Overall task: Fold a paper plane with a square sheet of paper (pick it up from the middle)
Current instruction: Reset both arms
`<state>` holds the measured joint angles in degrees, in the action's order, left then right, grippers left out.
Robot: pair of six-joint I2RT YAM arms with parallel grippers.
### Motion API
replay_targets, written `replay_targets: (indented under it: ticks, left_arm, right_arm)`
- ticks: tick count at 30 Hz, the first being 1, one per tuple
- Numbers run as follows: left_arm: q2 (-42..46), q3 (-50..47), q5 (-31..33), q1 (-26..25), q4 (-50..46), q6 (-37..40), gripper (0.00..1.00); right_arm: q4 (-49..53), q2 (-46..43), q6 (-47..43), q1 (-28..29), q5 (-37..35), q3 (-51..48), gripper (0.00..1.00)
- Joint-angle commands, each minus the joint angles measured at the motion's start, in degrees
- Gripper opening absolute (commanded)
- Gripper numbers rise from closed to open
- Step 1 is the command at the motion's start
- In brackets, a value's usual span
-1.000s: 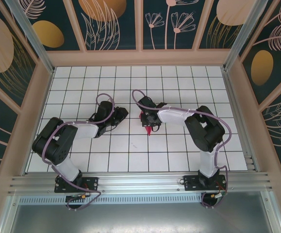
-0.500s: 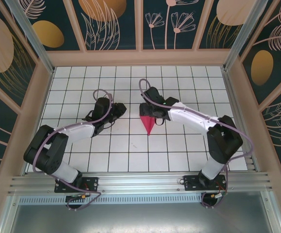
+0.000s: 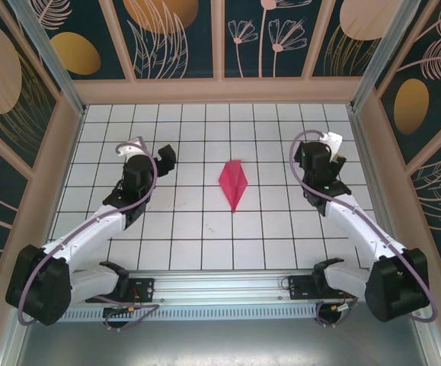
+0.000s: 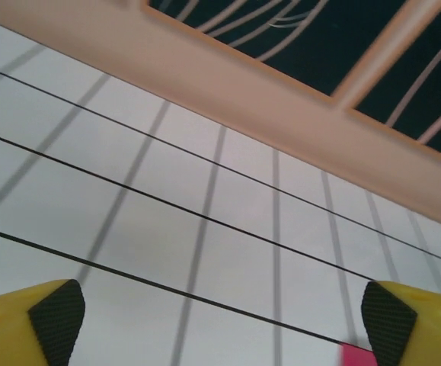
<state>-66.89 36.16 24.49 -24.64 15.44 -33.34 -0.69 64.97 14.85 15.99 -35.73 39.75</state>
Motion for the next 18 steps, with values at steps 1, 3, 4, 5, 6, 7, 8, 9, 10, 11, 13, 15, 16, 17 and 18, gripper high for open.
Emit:
replay_targets:
  ticks: [1,3,4,5,6,7,8,9,10,11,13,15,16,17,18]
  left_arm:
    - [-0.39,-1.71,12.08,3.58,-3.90,8.95,0.99]
    - [-0.82,-2.46,13.46,5.57,-4.25,9.84,0.99]
    - [-1.03,-3.42,11.97,7.28,-3.32,9.88,0.99]
    - [-1.36,-4.31,9.99,9.52,-2.53,9.43,0.98]
    - [-1.62,-5.10,9.37,11.30,-2.31,8.94,0.98]
    - [-1.75,-5.76,9.59,12.49,-1.66,9.13,0.99]
    - [-1.96,-7.20,9.36,13.49,0.70,10.45,0.99]
    - [-2.45,-7.81,7.62,14.86,2.20,12.13,0.99]
    - [-3.18,-7.25,6.86,15.94,2.12,12.94,0.99]
    - [-4.39,-7.00,6.73,16.63,3.16,15.02,0.99]
    - [-6.76,-7.49,8.50,17.46,6.71,18.71,0.98]
    - [-9.39,-10.85,6.54,18.34,16.14,22.53,0.99]
    - [-10.46,-12.45,5.07,18.51,21.09,24.58,0.98]
    - [-11.81,-14.91,3.91,18.49,28.09,27.40,0.98]
    - [-12.38,-14.89,3.12,18.62,29.27,28.23,0.98]
  right_arm:
    - [-13.31,-1.04,-3.24,-6.69,9.17,-7.43,0.89]
    - [-17.76,-0.77,-2.47,-10.56,14.01,-11.60,0.89]
    - [-20.31,-0.74,-3.25,-11.06,14.71,-13.19,0.89]
    - [-24.85,-0.38,-5.20,-11.16,14.86,-15.71,0.89]
    - [-30.78,0.49,-7.17,-11.45,15.13,-18.48,0.89]
    - [-35.92,1.78,-8.68,-11.73,16.01,-20.60,0.89]
    - [-39.73,3.25,-9.55,-12.03,17.31,-21.94,0.89]
    - [-40.56,4.64,-10.19,-12.19,18.36,-21.81,0.89]
    - [-40.87,5.76,-10.79,-12.17,19.54,-21.35,0.89]
    - [-43.10,7.12,-11.60,-12.33,20.74,-21.56,0.89]
    - [-49.31,11.35,-12.13,-13.20,21.42,-22.42,0.89]
    - [-51.31,15.24,-12.43,-14.25,22.81,-21.20,0.89]
    - [-50.77,16.34,-12.62,-14.76,24.82,-20.04,0.88]
    - [-51.85,17.43,-13.05,-15.42,27.52,-19.43,0.87]
    - [-54.59,18.49,-13.51,-15.90,29.58,-19.67,0.86]
